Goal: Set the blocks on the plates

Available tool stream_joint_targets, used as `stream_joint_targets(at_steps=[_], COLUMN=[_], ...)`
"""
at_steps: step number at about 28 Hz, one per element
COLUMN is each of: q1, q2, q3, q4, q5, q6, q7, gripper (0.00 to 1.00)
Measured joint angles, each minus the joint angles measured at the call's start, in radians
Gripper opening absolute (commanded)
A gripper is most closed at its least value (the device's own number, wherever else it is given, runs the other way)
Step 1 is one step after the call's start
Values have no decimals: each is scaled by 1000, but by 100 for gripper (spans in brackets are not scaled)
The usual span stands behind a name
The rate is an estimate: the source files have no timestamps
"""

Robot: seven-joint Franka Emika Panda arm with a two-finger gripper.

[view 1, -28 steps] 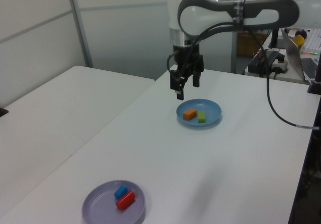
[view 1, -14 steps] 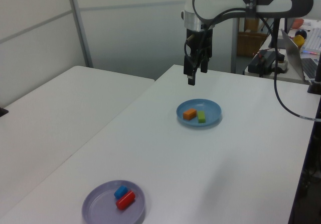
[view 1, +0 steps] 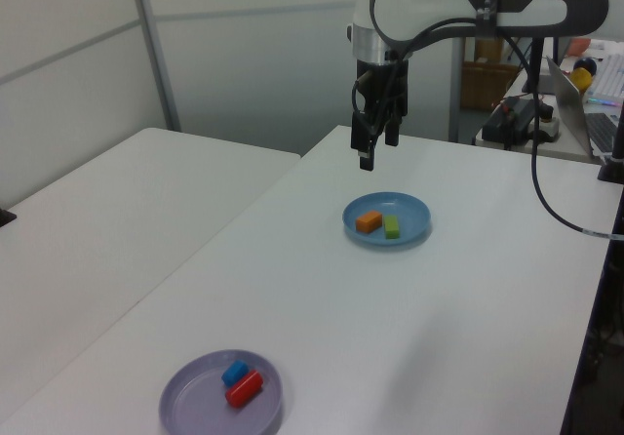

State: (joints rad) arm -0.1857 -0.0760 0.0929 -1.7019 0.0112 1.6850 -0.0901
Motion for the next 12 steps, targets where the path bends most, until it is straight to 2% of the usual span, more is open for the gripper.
stream_joint_targets(at_steps=[12], q1=[44], q2=[9], q3=[-5], q4=[-3], q5=[0], q6=[0], q7=[1], gripper=[100])
